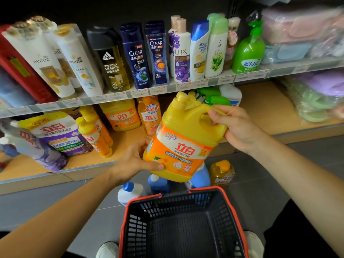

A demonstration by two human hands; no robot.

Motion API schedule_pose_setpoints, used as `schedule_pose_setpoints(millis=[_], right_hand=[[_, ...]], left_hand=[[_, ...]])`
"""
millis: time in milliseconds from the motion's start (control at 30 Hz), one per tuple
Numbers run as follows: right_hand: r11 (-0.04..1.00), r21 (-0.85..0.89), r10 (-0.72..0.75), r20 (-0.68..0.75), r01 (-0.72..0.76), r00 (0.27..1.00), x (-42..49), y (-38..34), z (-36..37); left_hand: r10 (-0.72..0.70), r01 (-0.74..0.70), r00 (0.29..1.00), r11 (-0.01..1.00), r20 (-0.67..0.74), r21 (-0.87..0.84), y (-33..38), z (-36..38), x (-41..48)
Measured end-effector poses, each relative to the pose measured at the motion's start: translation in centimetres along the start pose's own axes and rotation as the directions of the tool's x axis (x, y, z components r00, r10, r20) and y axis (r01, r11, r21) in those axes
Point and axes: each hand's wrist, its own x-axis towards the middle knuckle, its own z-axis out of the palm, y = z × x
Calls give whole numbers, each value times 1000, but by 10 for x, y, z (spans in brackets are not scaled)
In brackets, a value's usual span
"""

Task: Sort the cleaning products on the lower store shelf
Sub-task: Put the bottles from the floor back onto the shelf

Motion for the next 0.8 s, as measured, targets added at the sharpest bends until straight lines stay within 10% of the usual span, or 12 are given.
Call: schedule_pose_setpoints(millis=[433, 533, 700, 800], right_hand=[[884, -468, -149, -252, 15, 956, 1, 4, -18], [626, -745, -364, -18, 230, 931, -10, -1, 1], [299, -918, -36, 262, 261, 964, -16, 17, 37], [303, -904, 39, 327, 301, 944, -11, 25, 42]], left_hand=[[448, -251, 851, 805, -274, 537, 54, -12, -9], [443, -218, 864, 758, -240, 615, 60, -6, -12], [472, -256, 873, 657, -122, 709, 64, 13, -14], [489, -311, 871, 610, -37, 729, 66, 22, -15]])
